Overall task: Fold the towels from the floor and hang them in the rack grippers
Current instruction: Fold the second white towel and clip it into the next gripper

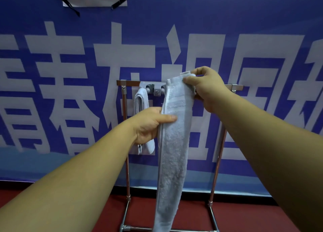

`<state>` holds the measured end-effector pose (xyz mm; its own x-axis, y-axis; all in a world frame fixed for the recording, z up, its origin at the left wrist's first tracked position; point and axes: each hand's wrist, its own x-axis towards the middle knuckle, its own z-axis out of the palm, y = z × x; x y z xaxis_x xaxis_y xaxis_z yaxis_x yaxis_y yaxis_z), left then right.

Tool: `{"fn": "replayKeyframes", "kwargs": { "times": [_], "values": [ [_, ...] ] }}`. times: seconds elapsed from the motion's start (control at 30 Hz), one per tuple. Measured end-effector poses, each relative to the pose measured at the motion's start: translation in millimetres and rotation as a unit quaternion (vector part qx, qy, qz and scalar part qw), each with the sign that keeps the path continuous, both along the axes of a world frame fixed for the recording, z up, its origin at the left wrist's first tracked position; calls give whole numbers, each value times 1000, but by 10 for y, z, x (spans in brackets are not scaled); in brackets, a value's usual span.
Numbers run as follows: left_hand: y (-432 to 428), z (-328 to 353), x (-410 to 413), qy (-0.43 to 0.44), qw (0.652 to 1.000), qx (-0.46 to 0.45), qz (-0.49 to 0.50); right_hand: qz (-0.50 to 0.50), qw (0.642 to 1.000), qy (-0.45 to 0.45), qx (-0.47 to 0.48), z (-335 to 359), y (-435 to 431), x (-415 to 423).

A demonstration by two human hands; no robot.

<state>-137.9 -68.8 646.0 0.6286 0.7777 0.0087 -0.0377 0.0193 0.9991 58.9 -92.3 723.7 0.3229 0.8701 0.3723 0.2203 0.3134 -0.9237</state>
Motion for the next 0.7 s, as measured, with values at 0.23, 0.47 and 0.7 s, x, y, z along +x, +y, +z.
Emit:
{"fn": "replayKeyframes", "kwargs": {
  "times": [0.23, 0.47, 0.7],
  "values": [
    [109, 289, 44, -74, 989, -25, 122, 182, 951, 99, -230, -690, 9, 43],
    [241, 274, 45, -73, 985, -42, 150, 262, 930, 88, -244, -1391, -113, -102],
    [302, 199, -78, -51, 983, -43, 169, 255, 944, 95, -185, -1279, -30, -126]
  ]
}}
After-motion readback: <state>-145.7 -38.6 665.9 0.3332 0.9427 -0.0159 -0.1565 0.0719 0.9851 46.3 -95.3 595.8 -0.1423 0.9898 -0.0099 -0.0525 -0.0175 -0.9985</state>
